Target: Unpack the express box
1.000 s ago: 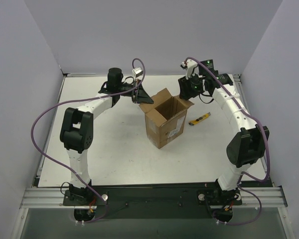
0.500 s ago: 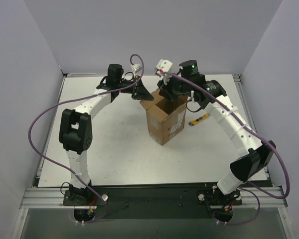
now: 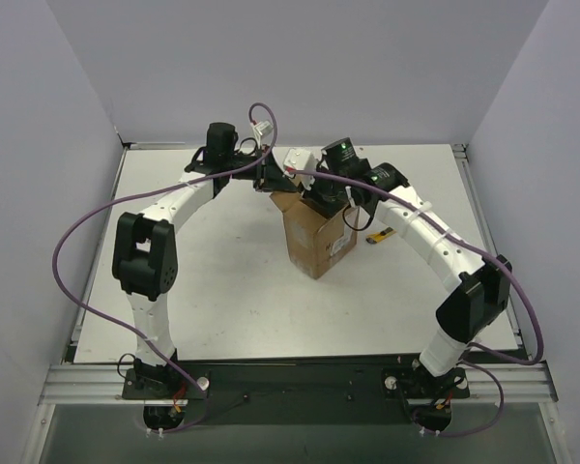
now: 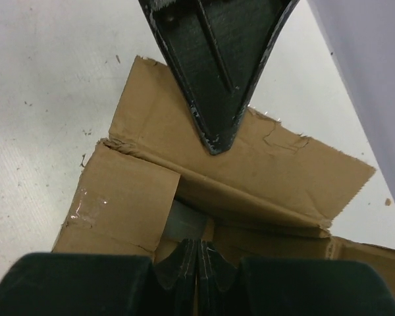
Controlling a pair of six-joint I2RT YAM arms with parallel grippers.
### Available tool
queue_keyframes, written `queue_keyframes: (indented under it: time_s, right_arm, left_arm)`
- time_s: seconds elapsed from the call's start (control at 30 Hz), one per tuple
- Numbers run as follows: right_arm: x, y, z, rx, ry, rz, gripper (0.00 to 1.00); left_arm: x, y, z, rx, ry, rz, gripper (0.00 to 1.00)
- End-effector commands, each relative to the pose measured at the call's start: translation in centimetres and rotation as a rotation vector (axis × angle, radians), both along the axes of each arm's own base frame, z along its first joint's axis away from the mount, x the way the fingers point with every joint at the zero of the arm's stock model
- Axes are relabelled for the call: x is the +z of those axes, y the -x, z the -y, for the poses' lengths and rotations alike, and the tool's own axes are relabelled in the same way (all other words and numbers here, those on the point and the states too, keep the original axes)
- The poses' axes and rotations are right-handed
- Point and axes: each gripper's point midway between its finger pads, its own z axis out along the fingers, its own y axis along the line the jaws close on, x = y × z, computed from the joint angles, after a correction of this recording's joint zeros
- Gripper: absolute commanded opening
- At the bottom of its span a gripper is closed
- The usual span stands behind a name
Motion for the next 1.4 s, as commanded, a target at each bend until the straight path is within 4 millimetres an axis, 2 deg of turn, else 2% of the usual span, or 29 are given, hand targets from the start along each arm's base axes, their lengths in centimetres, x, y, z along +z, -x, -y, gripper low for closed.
queue_keyframes:
  time_s: [0.0,0.07,0.17,0.33,0.43,0.67,0.77,0.8,0.83,0.9,1.1,1.13,1.2,1.23,1.27,1.3,1.37]
  right_arm:
    - [-1.8,0.5,0.7,-0.014,0.032,-0.093,0.05]
    - [-2.2,1.0,0.7,-0.025,0.018,-0.141,0.05]
    - [-1.1,2.1,-0.2,-0.004,-0.064,-0.196,0.05]
    - [3.4,4.7,-2.4,0.063,-0.259,-0.298,0.05]
    - [4.5,6.1,-3.1,0.077,-0.308,-0.338,0.05]
    - [2.1,7.1,-2.9,0.040,-0.265,-0.398,0.06]
    - [1.3,7.8,-2.9,0.032,-0.230,-0.399,0.25]
    - [0.6,7.9,-2.7,0.018,-0.204,-0.395,0.36]
    - [0.4,7.9,-2.5,0.008,-0.192,-0.381,0.39]
    - [-0.7,7.9,-2.1,-0.020,-0.134,-0.349,0.42]
    - [-2.6,8.4,-2.3,-0.058,-0.065,-0.321,0.44]
    - [-3.5,8.0,-1.4,-0.095,-0.011,-0.293,0.44]
    - [-4.6,8.1,-1.1,-0.084,0.055,-0.247,0.42]
    - [-5.8,8.3,-0.3,-0.097,0.105,-0.237,0.39]
    - [-6.1,8.5,-0.2,-0.092,0.115,-0.230,0.34]
    - [-6.2,8.5,-0.2,-0.086,0.113,-0.225,0.17]
    - [-6.4,9.0,-0.1,-0.077,0.104,-0.231,0.04]
  left_arm:
    - [5.0,0.5,-0.4,0.008,0.041,0.155,0.00]
    - [5.2,0.6,-0.4,0.014,0.038,0.162,0.00]
    - [5.4,0.6,-0.5,0.028,0.029,0.170,0.00]
    - [5.2,0.5,-0.7,0.048,0.012,0.172,0.00]
    - [5.2,0.4,-0.7,0.064,0.002,0.179,0.00]
    - [5.4,0.6,0.1,0.053,0.002,0.189,0.00]
    - [5.7,1.0,0.6,0.041,0.005,0.194,0.00]
    - [5.8,1.1,0.7,0.038,0.007,0.197,0.00]
    - [5.8,1.3,0.9,0.032,0.008,0.196,0.00]
    - [5.8,1.5,1.1,0.025,0.010,0.197,0.00]
    - [5.8,2.1,1.2,0.018,0.010,0.197,0.00]
    - [6.1,2.2,1.2,0.015,0.013,0.202,0.00]
    - [6.3,2.4,1.2,0.010,0.018,0.208,0.00]
    - [6.4,2.5,1.2,0.006,0.021,0.211,0.00]
    - [6.6,2.5,1.2,0.003,0.024,0.216,0.00]
    - [6.7,2.6,1.2,0.000,0.025,0.220,0.00]
    - [6.7,2.8,1.2,-0.007,0.023,0.231,0.00]
